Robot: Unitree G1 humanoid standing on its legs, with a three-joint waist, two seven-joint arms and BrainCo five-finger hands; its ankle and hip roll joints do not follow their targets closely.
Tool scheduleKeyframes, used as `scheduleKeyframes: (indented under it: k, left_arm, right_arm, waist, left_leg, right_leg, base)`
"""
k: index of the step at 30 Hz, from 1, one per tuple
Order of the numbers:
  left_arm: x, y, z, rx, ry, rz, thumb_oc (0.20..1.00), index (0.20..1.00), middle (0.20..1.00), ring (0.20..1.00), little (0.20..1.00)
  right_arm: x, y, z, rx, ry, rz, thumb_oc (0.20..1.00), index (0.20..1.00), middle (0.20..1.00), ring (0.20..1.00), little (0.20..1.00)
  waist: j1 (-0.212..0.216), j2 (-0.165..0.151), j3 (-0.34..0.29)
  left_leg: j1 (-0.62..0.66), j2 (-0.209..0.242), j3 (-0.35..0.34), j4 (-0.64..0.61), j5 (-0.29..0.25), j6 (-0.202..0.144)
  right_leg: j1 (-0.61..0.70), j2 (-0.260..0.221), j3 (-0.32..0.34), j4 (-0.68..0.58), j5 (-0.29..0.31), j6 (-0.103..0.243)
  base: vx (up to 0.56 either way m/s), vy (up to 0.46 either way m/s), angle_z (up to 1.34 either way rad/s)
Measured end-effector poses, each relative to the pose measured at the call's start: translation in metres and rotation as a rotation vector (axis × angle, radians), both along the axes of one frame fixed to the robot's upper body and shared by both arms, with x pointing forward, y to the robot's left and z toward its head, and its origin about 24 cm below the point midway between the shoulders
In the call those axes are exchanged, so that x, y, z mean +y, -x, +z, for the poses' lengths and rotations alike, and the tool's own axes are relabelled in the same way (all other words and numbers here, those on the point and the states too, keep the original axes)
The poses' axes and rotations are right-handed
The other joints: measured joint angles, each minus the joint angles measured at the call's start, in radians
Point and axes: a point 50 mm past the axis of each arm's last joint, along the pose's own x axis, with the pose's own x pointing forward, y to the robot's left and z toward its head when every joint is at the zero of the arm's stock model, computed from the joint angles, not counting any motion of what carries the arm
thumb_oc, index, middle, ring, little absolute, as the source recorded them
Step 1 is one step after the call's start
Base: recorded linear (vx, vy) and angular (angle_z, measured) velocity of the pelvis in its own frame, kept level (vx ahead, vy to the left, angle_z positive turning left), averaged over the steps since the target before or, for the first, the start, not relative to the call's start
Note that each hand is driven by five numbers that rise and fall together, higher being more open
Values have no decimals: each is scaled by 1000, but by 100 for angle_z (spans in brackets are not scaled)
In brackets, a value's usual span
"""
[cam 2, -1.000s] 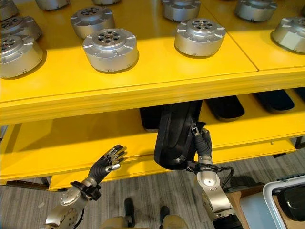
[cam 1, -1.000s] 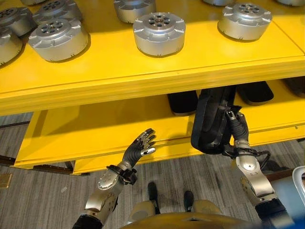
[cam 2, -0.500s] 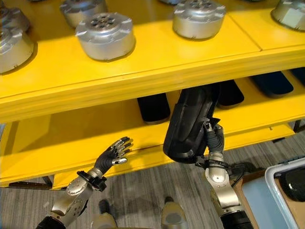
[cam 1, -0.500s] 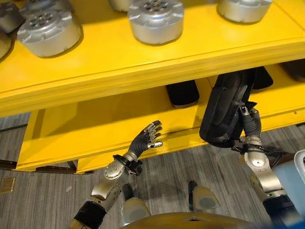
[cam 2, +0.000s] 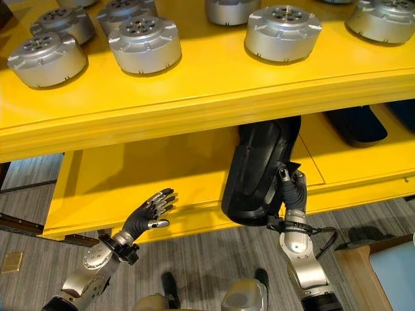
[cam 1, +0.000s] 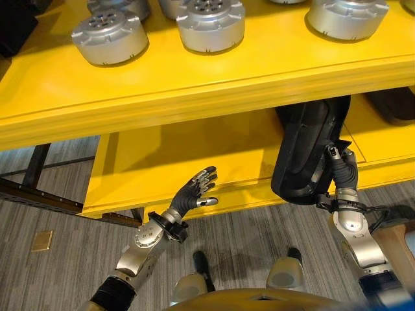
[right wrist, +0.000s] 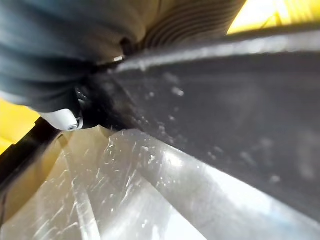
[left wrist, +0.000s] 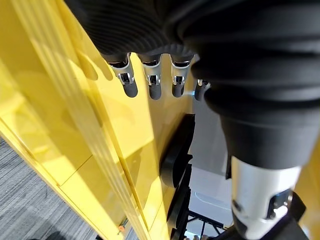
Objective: Move parts from the plastic box to the shelf.
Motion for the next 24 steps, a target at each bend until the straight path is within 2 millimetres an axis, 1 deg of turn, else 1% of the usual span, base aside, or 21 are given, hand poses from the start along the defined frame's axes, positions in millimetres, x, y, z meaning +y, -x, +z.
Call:
scheduleKeyframes:
  k: [1, 5, 6, 7, 8, 9, 10, 11, 13, 15, 16, 17, 18, 19, 20, 21, 24]
  left_arm:
    - [0, 0, 0, 2, 0, 8, 1000, 1000, 1000, 1000, 1000]
    - [1, -3, 2, -9, -2, 25, 1000, 1000, 1000, 1000, 1000]
    - [0, -4, 4, -12, -3, 24, 1000, 1000, 1000, 1000, 1000]
    - [0, -5, 5, -15, -3, 22, 1000, 1000, 1000, 1000, 1000]
    - [-1, -8, 9, -30, 0, 18, 1000, 1000, 1000, 1000, 1000]
    - [-3, -10, 11, -35, 4, 14, 1000, 1000, 1000, 1000, 1000]
    - [-4, -10, 13, -38, 7, 9, 1000, 1000, 1000, 1000, 1000]
    - [-6, -11, 14, -39, 9, 0, 1000, 1000, 1000, 1000, 1000]
    - [-6, -12, 16, -41, 8, -3, 1000, 1000, 1000, 1000, 1000]
    - [-7, -14, 16, -32, 4, -9, 1000, 1000, 1000, 1000, 1000]
    - [-7, -14, 16, -28, 2, -11, 1000, 1000, 1000, 1000, 1000]
    - [-7, -14, 15, -20, -1, -17, 1000, 1000, 1000, 1000, 1000]
    - [-8, -15, 16, -19, -3, -27, 1000, 1000, 1000, 1000, 1000]
    - [-10, -17, 17, -24, -3, -44, 1000, 1000, 1000, 1000, 1000]
    - [-11, -18, 19, -28, -6, -57, 1000, 1000, 1000, 1000, 1000]
    - [-13, -22, 23, -41, -12, -77, 1000, 1000, 1000, 1000, 1000]
    - [-13, -29, 31, -73, -35, -101, 1000, 1000, 1000, 1000, 1000]
  right_arm:
    - [3, 0, -1, 7, 0, 25, 200, 200, 200, 200, 200]
    - [20, -1, 6, -11, 11, 141, 200, 200, 200, 200, 200]
    - [28, -3, 9, -19, 18, 197, 200, 200, 200, 200, 200]
    - [32, -4, 11, -22, 24, 223, 200, 200, 200, 200, 200]
    - [36, -7, 13, -31, 33, 252, 200, 200, 200, 200, 200]
    - [38, -10, 17, -41, 39, 270, 200, 200, 200, 200, 200]
    - [42, -13, 21, -55, 50, 298, 200, 200, 200, 200, 200]
    - [45, -17, 25, -63, 83, 335, 200, 200, 200, 200, 200]
    - [45, -20, 30, -72, 117, 364, 200, 200, 200, 200, 200]
    - [48, -25, 36, -84, 158, 405, 200, 200, 200, 200, 200]
    - [50, -28, 38, -90, 163, 413, 200, 200, 200, 200, 200]
    - [54, -31, 39, -95, 173, 425, 200, 200, 200, 200, 200]
    - [55, -33, 39, -95, 178, 426, 200, 200, 200, 200, 200]
    - [55, -35, 41, -97, 183, 425, 200, 200, 200, 200, 200]
    - [55, -37, 43, -103, 188, 424, 200, 200, 200, 200, 200]
    - [58, -45, 52, -128, 198, 430, 200, 200, 200, 200, 200]
    - [68, -66, 73, -167, 220, 438, 200, 200, 200, 200, 200]
  waist:
    - [4, -2, 1]
    - [23, -7, 5]
    - [46, -14, 12]
    - [54, -20, 20]
    - [61, -28, 32]
    - [71, -22, 47]
    - [83, -18, 64]
    - [100, -9, 78]
    - [119, -4, 91]
    - [132, 0, 97]
    - [129, -3, 100]
    - [152, -4, 104]
    - [153, -9, 107]
    - [163, -7, 112]
    - [164, -7, 116]
    - [183, -7, 122]
    - [212, -15, 153]
  left_leg:
    - [-7, 4, 0, -3, 11, 2]
    - [-77, 42, -8, 36, 15, -9]
    - [-110, 63, -29, 51, 27, -21]
    - [-127, 73, -36, 59, 34, -27]
    - [-144, 84, -55, 64, 43, -30]
    - [-150, 100, -62, 63, 50, -31]
    - [-162, 118, -78, 68, 52, -36]
    - [-177, 133, -105, 70, 53, -38]
    - [-182, 138, -129, 70, 53, -38]
    - [-210, 139, -169, 72, 53, -37]
    - [-216, 137, -176, 73, 57, -34]
    - [-218, 135, -184, 73, 64, -32]
    - [-218, 131, -191, 76, 67, -31]
    - [-221, 126, -204, 77, 69, -29]
    - [-226, 122, -214, 80, 69, -29]
    - [-247, 116, -228, 90, 69, -30]
    - [-249, 113, -232, 92, 70, -31]
  right_leg:
    - [0, 7, -6, -13, 0, 0]
    - [-28, 42, -12, -47, -3, -4]
    - [-37, 63, -21, -59, -17, -3]
    - [-37, 72, -32, -65, -27, 1]
    - [-36, 84, -39, -73, -42, 12]
    - [-38, 101, -43, -73, -40, 13]
    - [-38, 121, -52, -74, -47, 7]
    - [-38, 141, -62, -78, -53, 9]
    - [-34, 154, -61, -81, -54, 8]
    - [-31, 169, -63, -87, -60, 8]
    - [-30, 172, -62, -89, -63, 6]
    - [-27, 172, -65, -90, -64, 7]
    - [-20, 172, -62, -92, -67, 7]
    - [-11, 172, -66, -97, -70, 8]
    - [-5, 172, -68, -100, -72, 8]
    - [-6, 172, -78, -107, -72, 3]
    - [-4, 172, -79, -113, -70, 2]
  base:
    - [-153, 28, -3]
    - [-136, -77, 2]
    - [-168, -158, 10]
    - [-162, -170, 23]
    - [-99, -122, 23]
    - [-77, -122, 21]
    - [-79, -139, 19]
    - [-72, -136, 17]
    - [-45, -106, 15]
    - [-9, -93, 34]
    - [-13, -117, 30]
    - [-19, -109, 18]
    - [-35, -83, 22]
    - [-35, -48, 28]
    - [-58, -56, 42]
    - [-56, -40, 31]
    - [-48, -12, 9]
